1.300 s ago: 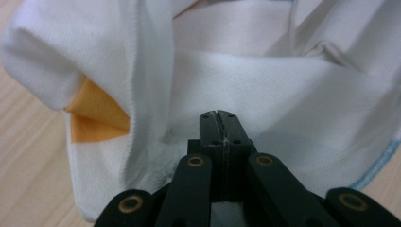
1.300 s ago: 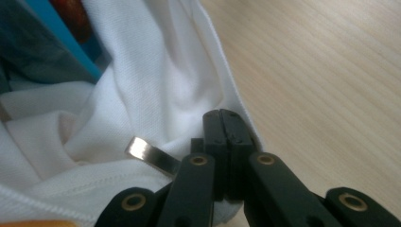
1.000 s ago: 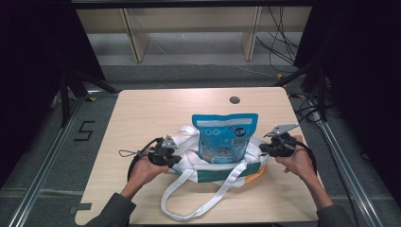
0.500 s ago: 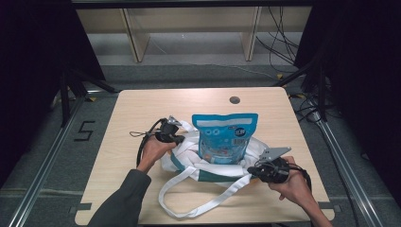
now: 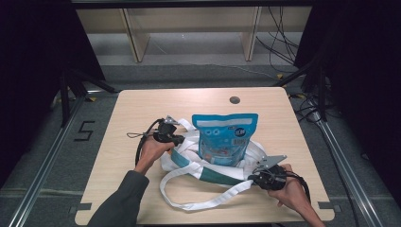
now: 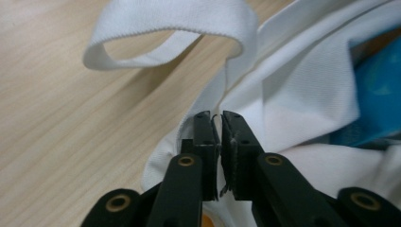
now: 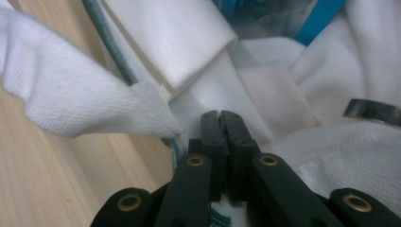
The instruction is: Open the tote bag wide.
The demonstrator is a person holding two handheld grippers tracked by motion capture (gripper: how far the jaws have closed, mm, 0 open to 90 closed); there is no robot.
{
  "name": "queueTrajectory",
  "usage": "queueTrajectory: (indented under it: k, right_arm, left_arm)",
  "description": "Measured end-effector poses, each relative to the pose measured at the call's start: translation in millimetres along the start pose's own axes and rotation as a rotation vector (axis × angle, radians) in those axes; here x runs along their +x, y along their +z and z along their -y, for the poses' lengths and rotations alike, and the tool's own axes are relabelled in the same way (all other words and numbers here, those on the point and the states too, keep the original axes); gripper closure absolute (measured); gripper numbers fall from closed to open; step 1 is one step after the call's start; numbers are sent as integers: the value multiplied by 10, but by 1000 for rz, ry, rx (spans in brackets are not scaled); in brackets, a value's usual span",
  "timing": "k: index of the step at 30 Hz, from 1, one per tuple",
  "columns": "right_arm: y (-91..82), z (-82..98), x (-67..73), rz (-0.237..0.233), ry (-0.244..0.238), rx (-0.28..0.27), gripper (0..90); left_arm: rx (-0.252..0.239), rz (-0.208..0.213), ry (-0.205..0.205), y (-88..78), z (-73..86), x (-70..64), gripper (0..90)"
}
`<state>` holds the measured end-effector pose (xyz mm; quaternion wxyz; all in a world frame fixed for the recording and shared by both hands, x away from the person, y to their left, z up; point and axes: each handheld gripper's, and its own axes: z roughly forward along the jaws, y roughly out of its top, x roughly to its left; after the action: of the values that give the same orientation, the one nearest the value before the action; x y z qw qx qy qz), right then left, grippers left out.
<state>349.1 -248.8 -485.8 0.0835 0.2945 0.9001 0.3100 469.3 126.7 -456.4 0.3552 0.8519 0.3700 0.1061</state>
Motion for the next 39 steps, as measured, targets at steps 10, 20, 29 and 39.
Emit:
queueTrajectory:
  k: [10, 20, 29, 39]
  right_arm:
    - [-257, -109, -128, 31, 18, -101, 846]
    - [-208, -216, -301, 81, 73, -132, 818]
    - [-313, -238, -273, 79, 68, -141, 790]
    - [-371, -201, -273, 71, 98, -142, 688]
  left_arm:
    - [-49, 83, 55, -265, 79, -287, 775]
    - [-107, 118, 31, -398, 245, -374, 747]
    - [-160, 143, 18, -632, 442, -481, 733]
    - [-182, 112, -11, -710, 628, -518, 617]
